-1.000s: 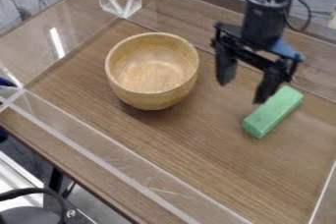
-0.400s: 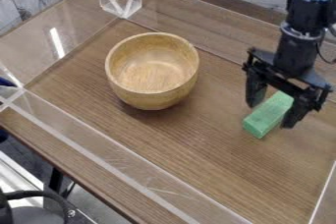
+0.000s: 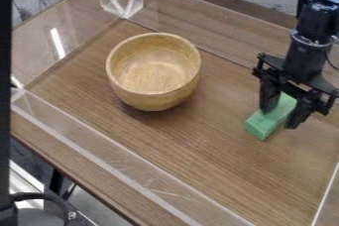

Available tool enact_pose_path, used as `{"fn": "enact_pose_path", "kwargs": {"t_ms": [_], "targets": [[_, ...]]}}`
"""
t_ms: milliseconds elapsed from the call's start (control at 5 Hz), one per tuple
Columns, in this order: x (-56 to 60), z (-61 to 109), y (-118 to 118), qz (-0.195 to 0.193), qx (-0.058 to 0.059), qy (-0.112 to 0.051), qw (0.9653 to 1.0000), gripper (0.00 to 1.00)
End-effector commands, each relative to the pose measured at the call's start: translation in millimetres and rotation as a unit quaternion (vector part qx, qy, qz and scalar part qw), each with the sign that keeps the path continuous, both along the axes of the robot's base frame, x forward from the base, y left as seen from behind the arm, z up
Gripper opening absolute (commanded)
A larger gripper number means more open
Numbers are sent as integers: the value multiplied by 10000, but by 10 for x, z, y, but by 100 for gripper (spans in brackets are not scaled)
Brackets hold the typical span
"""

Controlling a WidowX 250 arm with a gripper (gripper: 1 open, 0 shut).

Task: Put the green block in the brown bowl

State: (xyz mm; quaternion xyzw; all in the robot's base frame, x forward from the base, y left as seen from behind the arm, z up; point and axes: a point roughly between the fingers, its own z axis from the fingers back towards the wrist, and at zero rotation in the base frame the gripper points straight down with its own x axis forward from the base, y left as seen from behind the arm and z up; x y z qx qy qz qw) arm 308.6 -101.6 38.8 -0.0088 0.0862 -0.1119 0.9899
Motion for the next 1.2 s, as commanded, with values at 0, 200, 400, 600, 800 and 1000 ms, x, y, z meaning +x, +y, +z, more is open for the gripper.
{"fn": "enact_pose_path", "kwargs": {"t_ms": [0, 200, 400, 600, 800, 1000], "targets": [[99, 177, 13, 32, -101, -344, 9994, 100], [96, 164, 37, 44, -117, -378, 9992, 100], [92, 153, 60, 55, -134, -412, 9990, 100], [94, 139, 82, 66, -149, -431, 9989, 100], [98, 127, 105, 81, -164, -449, 9988, 100], [112, 104, 129, 100, -171, -447, 9988, 100]]}}
